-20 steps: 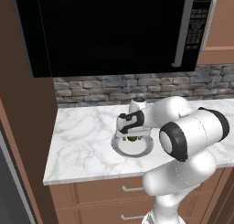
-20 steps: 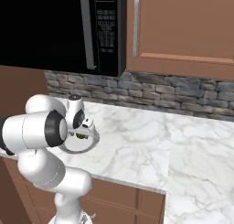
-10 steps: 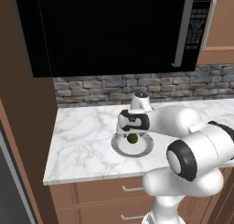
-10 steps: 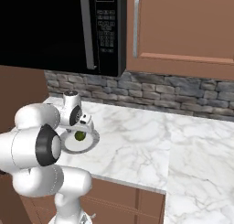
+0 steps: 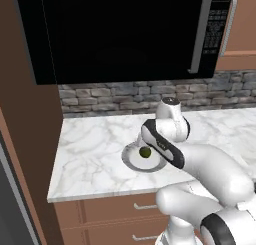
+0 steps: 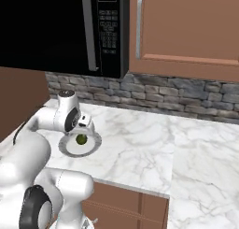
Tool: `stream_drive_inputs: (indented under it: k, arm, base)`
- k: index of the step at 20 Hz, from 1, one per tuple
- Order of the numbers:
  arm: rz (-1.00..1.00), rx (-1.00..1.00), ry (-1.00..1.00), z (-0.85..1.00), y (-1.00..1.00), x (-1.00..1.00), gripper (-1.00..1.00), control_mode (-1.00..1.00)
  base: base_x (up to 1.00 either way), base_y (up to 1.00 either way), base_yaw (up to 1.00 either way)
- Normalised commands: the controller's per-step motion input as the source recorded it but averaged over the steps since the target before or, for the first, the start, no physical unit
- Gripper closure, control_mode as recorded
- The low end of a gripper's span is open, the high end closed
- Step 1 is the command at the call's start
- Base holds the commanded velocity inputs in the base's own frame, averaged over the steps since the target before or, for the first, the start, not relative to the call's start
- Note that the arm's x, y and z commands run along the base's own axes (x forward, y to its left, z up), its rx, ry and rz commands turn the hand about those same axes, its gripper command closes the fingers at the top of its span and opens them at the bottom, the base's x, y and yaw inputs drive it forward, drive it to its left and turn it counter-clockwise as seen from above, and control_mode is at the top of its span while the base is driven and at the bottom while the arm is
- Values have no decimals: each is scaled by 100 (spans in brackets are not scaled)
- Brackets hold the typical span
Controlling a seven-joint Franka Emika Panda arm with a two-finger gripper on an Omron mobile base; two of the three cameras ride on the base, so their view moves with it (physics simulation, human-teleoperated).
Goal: Pick lime from the fridge and place it on the plate on the counter.
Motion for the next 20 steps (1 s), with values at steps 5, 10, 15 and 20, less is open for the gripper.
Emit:
stream_drive_inputs:
  k: [5, 10, 15, 20]
  arm:
    - [7, 0, -3, 59, -25, -77, -100, -100]
    - [5, 0, -5, 44, -6, -78, -100, -100]
    - [3, 0, -3, 54, 0, -80, -100, -100]
    - [0, 0, 0, 67, -2, -52, -100, -100]
  base:
    - [0, 0, 0]
    - [0, 0, 0]
    - [0, 0, 0]
    - [0, 0, 0]
